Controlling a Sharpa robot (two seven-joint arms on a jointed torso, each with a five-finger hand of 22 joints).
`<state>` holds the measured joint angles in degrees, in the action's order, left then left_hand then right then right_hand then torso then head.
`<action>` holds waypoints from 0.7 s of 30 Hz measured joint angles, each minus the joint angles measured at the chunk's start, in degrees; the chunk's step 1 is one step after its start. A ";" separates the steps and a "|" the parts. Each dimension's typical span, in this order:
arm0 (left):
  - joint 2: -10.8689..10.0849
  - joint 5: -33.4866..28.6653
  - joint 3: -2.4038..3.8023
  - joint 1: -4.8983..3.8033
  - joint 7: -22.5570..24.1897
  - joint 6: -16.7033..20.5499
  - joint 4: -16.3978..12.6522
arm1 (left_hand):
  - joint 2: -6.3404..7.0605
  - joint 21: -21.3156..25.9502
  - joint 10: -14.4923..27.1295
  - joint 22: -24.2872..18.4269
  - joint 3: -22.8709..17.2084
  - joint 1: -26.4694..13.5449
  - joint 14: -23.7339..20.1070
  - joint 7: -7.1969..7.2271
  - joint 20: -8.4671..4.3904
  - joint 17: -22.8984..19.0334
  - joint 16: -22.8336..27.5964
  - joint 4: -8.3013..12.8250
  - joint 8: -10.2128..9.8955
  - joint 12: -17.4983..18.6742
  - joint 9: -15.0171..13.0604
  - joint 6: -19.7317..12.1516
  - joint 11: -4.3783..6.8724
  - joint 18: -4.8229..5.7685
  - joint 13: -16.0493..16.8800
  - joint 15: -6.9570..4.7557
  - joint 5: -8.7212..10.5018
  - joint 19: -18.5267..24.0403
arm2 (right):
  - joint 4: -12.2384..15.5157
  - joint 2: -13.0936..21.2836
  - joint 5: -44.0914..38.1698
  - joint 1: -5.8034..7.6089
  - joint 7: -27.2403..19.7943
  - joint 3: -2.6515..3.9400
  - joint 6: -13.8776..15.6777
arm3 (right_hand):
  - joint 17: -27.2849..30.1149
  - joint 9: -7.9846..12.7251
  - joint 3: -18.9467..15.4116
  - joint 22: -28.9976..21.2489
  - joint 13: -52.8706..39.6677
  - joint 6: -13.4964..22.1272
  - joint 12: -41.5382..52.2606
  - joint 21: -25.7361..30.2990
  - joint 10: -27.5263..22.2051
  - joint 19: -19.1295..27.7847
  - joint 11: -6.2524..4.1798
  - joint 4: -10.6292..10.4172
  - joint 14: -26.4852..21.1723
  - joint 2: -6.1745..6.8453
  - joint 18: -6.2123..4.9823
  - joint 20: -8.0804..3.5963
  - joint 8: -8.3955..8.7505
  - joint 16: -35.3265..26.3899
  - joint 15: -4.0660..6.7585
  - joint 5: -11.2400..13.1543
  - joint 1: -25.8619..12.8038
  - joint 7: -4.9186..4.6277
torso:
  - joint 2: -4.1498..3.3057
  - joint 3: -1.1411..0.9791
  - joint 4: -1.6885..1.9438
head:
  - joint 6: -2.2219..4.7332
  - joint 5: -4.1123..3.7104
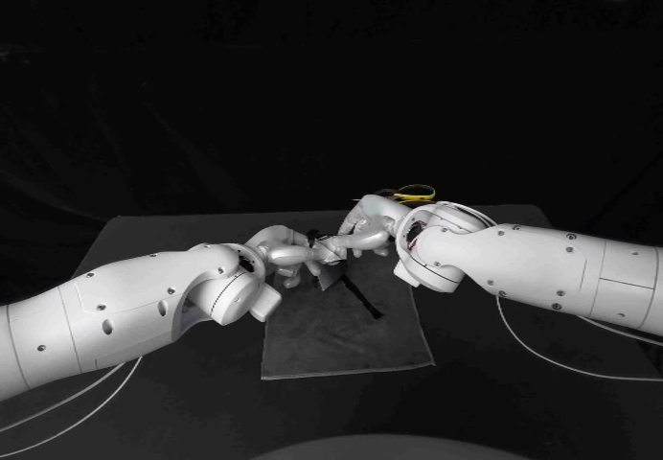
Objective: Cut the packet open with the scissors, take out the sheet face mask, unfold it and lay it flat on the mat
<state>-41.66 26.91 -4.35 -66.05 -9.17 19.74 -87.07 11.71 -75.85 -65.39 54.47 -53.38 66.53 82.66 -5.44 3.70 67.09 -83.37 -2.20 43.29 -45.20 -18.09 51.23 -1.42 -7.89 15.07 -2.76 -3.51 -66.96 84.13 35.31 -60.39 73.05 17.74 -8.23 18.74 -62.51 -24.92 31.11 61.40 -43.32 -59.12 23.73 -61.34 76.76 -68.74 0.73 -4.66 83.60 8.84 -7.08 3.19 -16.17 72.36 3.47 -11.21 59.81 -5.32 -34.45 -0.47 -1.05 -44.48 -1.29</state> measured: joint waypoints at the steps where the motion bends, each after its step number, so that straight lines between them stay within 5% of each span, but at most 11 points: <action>1: 0.01 -0.01 0.00 0.00 -0.04 -0.07 0.02 | -0.01 0.00 -0.02 0.00 0.00 -0.15 0.07 0.00 0.00 0.05 -0.05 0.00 0.00 0.00 0.00 0.00 0.02 0.00 0.00 -0.07 0.00 0.00 | -0.15 -0.16 0.19 0.01 -0.29 0.00 0.19 | 0.00 0.00 0.00 0.00 0.05 0.00 0.00 0.00 0.00 0.00 0.00 0.00 0.00 0.00 0.00 0.00 0.00 -0.04 0.00 0.00 0.00 0.00 | 0.00 0.00 0.00 | 0.00 0.00; 5: 0.07 -0.01 0.00 -0.01 -0.21 -0.44 0.10 | 0.00 -0.25 -0.09 0.13 0.00 -0.44 0.27 0.00 0.00 0.35 -0.05 0.00 0.00 0.00 0.00 0.00 0.08 0.00 0.04 0.11 0.00 0.00 | -0.84 -0.80 0.40 0.08 -1.01 0.00 0.38 | -0.27 0.10 0.02 0.25 0.16 0.00 0.00 0.00 0.00 0.00 0.00 0.02 0.20 -0.39 0.00 0.00 0.00 -0.08 -0.20 0.00 0.85 0.00 | 0.00 -0.02 -0.03 | -0.01 0.01; 12: 0.26 0.10 0.01 -0.02 -0.45 -1.18 0.09 | -0.15 -0.46 -0.09 0.49 0.00 -0.88 0.47 0.21 -0.21 0.78 -0.05 0.00 0.00 0.00 -0.03 0.21 0.08 0.00 0.09 -0.08 -0.34 -0.20 | -2.26 -1.68 0.40 0.15 -2.10 -0.01 0.32 | -6.16 0.18 5.17 4.48 0.36 -1.33 1.08 -3.96 1.95 -4.00 -0.97 2.56 0.36 -5.26 0.01 -0.51 -1.23 3.95 -0.05 7.25 6.41 1.27 | 0.00 -0.01 -0.03 | -0.12 0.01; 16: 0.22 0.19 0.02 -0.03 -0.59 -1.46 0.09 | -0.49 -0.86 -0.31 1.07 0.01 -1.90 0.60 0.41 -0.46 1.34 -0.34 0.02 0.00 0.00 -0.09 0.45 0.03 0.00 0.21 -0.20 -1.64 -0.49 | -2.59 -1.69 0.40 0.16 -2.85 -0.02 0.33 | -8.82 0.28 7.67 6.67 0.30 -2.13 1.57 -6.11 3.19 -5.61 -1.29 3.01 0.31 -5.85 0.03 -0.82 -1.82 5.86 0.35 8.05 6.25 1.25 | 0.00 -0.01 -0.03 | -0.23 -0.02; 21: -0.22 0.45 0.03 -0.04 -0.73 -1.55 0.09 | -0.66 -1.76 -0.94 2.25 0.51 -3.86 0.90 0.58 -0.52 2.51 -0.65 0.51 0.40 -0.01 -0.10 0.95 0.50 0.01 0.39 -0.50 -5.54 -1.33 | -2.90 -1.36 0.21 0.17 -3.26 -0.02 0.56 | -10.25 0.27 8.35 8.17 0.16 -2.39 1.68 -7.54 3.52 -6.49 -1.44 3.10 0.31 -6.00 0.94 -0.93 -1.86 6.80 0.35 8.27 6.11 1.32 | 0.00 -0.02 0.00 | -0.32 -0.03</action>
<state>-41.88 27.36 -4.32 -66.09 -9.90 18.19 -86.98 11.05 -77.61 -66.33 56.73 -52.87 62.66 83.56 -4.86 3.18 69.60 -84.02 -1.69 43.68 -45.21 -18.19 52.17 -0.92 -7.87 15.46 -3.26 -9.05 -68.30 81.23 33.95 -60.17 73.21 14.48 -8.26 19.29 -72.77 -24.65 39.46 69.58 -43.16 -61.51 25.41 -68.88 80.28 -75.23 -0.71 -1.56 83.92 2.84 -6.15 2.26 -18.03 79.16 3.82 -2.95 65.92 -4.00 -34.45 -0.49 -1.05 -44.80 -1.32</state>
